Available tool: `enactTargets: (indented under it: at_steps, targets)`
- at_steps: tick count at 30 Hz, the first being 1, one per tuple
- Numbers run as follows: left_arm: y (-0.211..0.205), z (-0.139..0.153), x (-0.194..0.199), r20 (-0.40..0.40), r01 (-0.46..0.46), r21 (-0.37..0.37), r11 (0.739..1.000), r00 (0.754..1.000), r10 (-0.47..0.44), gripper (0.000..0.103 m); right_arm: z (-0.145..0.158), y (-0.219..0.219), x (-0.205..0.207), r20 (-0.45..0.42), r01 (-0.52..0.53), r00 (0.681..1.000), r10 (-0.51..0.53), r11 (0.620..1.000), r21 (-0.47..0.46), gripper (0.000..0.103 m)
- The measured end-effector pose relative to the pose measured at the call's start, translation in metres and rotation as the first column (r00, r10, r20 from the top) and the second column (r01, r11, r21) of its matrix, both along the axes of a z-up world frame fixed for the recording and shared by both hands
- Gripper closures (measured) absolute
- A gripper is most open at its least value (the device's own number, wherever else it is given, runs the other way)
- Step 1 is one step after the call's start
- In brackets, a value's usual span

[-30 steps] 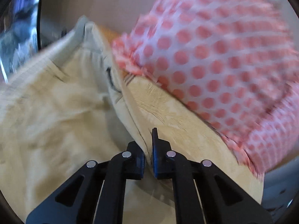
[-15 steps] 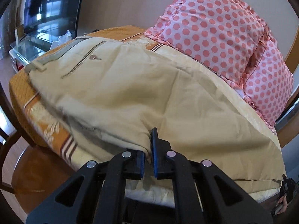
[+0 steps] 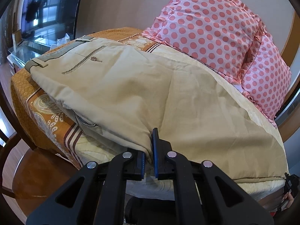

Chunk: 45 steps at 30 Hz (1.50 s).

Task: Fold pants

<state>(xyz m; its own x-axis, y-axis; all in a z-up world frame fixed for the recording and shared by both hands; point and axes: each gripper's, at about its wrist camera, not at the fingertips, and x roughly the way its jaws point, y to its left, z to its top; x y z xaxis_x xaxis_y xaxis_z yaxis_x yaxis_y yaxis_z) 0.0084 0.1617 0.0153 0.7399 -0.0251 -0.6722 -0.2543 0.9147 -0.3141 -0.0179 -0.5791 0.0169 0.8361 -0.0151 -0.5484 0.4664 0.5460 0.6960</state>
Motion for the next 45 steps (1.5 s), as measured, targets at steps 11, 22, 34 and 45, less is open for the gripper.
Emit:
enactTargets:
  at_steps: [11, 22, 34, 45]
  targets:
    - [-0.002, 0.000, -0.006, 0.022, 0.016, 0.012, 1.000, 1.000, -0.016, 0.096, 0.064, 0.014, 0.028, 0.142, -0.136, 0.971, 0.191, 0.935, -0.329, 0.099]
    - [-0.002, 0.002, -0.012, 0.028, 0.043, 0.014, 0.999, 0.999, -0.043, 0.094, 0.025, -0.007, -0.004, -0.074, -0.038, 0.997, 0.020, 0.964, -0.264, 0.035]
    - [-0.025, 0.045, -0.051, 0.088, -0.054, 0.291, 0.955, 0.996, 0.029, 0.087, 0.042, -0.033, 0.107, -0.245, -0.314, 0.936, 0.251, 0.912, -0.264, 0.048]
    - [-0.071, 0.036, 0.007, 0.071, 0.120, 0.312, 0.942, 0.986, -0.149, 0.041, 0.056, -0.010, 0.107, -0.184, -0.397, 0.918, 0.352, 0.830, -0.391, 0.098]
